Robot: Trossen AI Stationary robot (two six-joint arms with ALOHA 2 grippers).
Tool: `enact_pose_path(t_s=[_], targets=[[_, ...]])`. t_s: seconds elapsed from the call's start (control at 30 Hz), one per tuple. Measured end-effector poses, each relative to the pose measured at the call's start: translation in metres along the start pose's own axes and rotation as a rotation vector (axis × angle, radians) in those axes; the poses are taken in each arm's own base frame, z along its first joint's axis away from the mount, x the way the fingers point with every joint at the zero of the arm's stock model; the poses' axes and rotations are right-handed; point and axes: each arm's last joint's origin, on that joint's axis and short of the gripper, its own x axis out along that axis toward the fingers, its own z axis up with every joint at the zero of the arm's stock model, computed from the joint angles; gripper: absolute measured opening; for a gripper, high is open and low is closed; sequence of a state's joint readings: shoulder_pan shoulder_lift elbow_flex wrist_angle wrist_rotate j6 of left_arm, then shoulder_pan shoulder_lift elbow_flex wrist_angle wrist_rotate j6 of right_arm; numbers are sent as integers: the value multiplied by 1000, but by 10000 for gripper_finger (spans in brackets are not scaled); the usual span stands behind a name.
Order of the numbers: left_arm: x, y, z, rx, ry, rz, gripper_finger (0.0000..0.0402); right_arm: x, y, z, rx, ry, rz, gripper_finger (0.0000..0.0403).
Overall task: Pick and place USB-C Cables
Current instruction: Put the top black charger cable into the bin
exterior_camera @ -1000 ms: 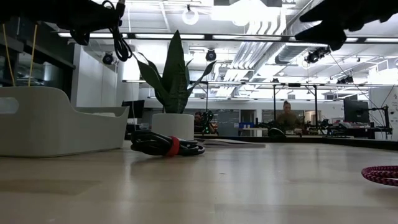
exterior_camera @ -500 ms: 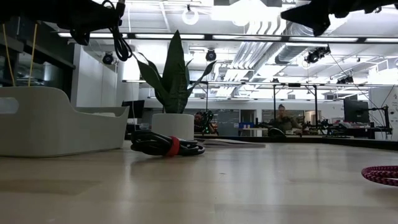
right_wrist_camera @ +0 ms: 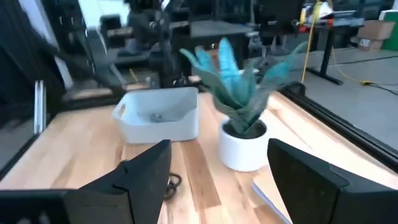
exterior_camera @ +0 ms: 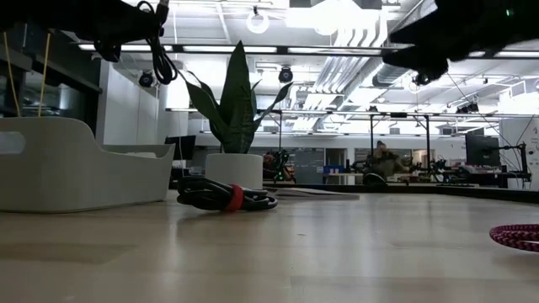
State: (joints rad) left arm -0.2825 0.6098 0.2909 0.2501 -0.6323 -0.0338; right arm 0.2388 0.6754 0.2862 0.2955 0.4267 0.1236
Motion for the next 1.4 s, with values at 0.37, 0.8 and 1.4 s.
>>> enact_pose_path(t_s=[0.37,0.8,1.4], targets=[[0,-3,0,-7,3,-101,16,-27,-15,-12,130,-370,191,259],[0,-3,0,-15,5,-93,16,-24,-16,-17,90,-323,154,259],[1,-1,3,-114,27,10,16,-23,-17,-20,117,-285,102,259]])
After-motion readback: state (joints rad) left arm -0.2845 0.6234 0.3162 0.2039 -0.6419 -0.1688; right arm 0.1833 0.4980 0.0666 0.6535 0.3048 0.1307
